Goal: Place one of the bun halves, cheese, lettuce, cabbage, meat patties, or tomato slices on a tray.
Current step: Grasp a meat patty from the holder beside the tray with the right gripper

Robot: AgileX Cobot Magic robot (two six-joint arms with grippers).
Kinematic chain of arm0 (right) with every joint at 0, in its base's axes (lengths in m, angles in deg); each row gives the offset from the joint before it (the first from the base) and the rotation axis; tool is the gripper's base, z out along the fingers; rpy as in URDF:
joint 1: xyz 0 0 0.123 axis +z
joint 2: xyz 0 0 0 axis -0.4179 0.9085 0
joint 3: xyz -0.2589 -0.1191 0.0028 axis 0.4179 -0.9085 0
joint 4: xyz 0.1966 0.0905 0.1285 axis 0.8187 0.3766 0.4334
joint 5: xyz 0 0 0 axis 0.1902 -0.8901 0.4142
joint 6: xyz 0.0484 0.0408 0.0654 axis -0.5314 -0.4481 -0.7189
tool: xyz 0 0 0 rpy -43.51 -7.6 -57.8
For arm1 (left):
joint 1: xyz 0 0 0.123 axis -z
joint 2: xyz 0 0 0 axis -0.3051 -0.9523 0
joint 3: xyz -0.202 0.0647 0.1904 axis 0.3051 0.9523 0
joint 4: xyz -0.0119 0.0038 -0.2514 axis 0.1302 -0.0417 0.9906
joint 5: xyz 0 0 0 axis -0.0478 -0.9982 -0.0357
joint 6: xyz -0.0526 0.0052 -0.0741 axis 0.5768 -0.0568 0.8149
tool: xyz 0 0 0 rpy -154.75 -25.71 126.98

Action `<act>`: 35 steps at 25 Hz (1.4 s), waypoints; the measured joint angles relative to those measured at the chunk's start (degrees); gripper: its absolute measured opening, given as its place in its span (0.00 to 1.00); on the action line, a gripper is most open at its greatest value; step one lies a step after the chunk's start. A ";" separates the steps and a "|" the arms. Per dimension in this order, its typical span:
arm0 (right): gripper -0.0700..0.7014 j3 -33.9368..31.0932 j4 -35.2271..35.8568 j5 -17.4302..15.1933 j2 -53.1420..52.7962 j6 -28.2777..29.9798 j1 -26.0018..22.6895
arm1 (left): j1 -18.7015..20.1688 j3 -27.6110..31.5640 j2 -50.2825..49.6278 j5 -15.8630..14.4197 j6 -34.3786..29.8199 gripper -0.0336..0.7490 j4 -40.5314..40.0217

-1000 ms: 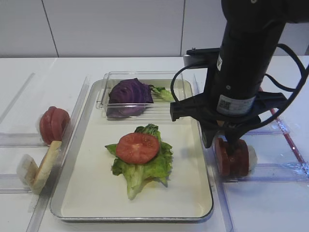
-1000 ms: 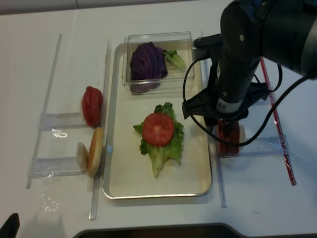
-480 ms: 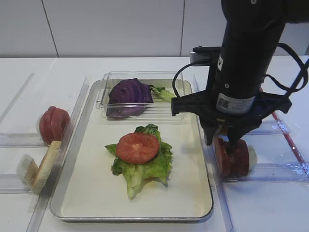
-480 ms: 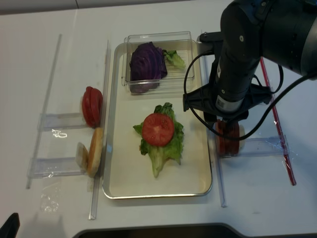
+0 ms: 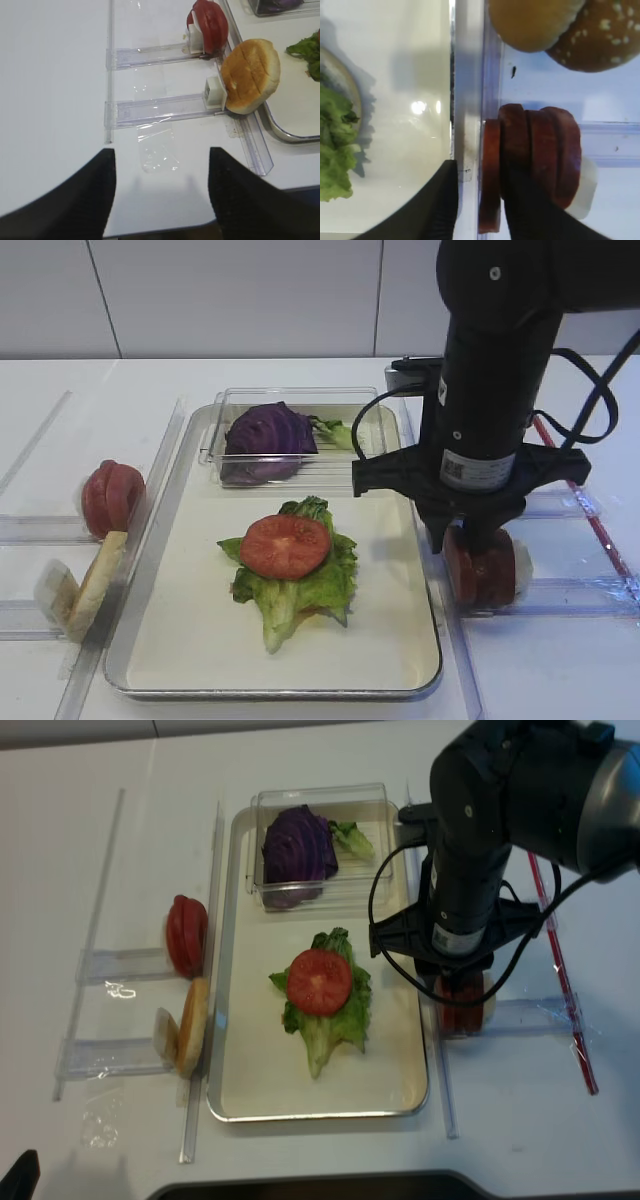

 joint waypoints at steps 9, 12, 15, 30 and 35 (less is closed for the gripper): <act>0.42 0.04 0.00 -0.68 0.56 0.55 0.00 | 0.00 0.00 0.00 0.00 0.00 0.58 0.00; 0.35 0.04 -0.12 -1.57 1.35 1.52 0.00 | 0.00 0.00 0.00 0.00 0.00 0.58 0.00; 0.28 0.04 -0.20 -1.57 1.35 2.12 0.00 | 0.00 0.00 0.00 0.00 0.00 0.58 0.00; 0.24 0.13 0.77 -1.69 1.35 6.94 0.00 | 0.00 0.00 0.00 0.00 0.00 0.58 0.00; 0.24 0.13 0.77 -2.20 1.35 7.67 0.00 | 0.00 0.00 0.00 0.00 0.00 0.58 0.00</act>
